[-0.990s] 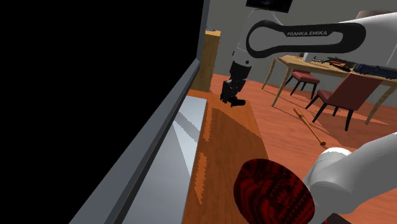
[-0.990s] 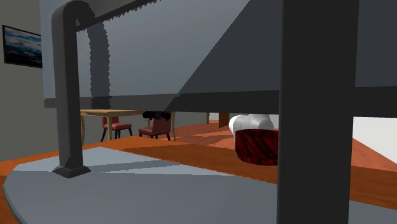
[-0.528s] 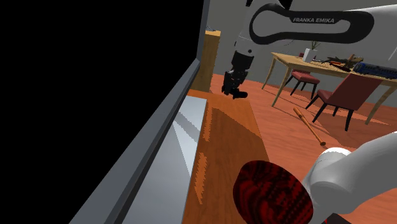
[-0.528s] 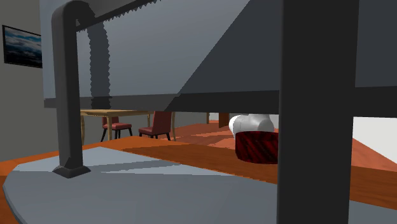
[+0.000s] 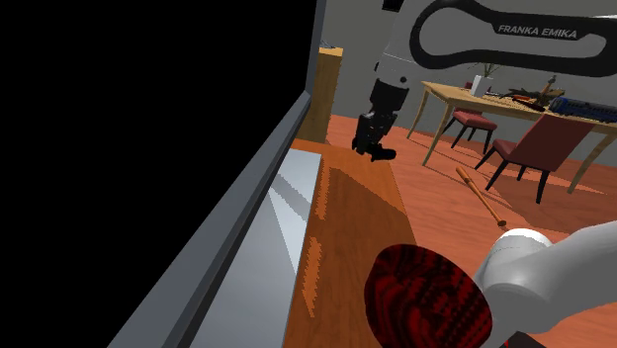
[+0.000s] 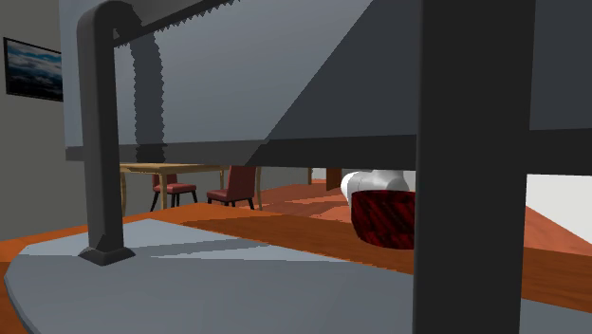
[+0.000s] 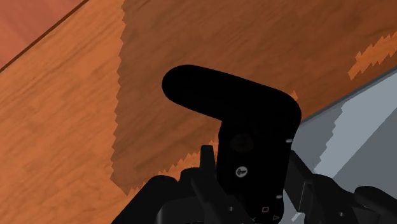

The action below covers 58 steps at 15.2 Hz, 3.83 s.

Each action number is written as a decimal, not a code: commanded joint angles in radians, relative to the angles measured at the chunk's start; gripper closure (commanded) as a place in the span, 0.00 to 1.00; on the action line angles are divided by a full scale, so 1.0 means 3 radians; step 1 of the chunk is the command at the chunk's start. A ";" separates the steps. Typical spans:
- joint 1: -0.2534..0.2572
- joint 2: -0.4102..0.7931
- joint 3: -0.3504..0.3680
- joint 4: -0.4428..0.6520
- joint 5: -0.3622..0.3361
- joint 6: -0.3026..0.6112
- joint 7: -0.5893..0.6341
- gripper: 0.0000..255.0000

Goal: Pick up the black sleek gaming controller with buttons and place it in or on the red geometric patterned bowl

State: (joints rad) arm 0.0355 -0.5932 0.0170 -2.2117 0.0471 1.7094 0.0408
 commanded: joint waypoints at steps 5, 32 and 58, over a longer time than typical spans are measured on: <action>0.0121 -0.0654 0.0253 -0.0417 0.0157 -0.0218 0.0312 1.00; 0.0752 -0.2236 0.1401 -0.1203 0.1240 -0.0843 0.1504 1.00; 0.0715 -0.2143 0.1299 -0.0911 0.1147 -0.1044 0.1525 0.00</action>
State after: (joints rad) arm 0.2500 -1.2363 0.4070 -2.4859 0.3914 1.3968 0.4981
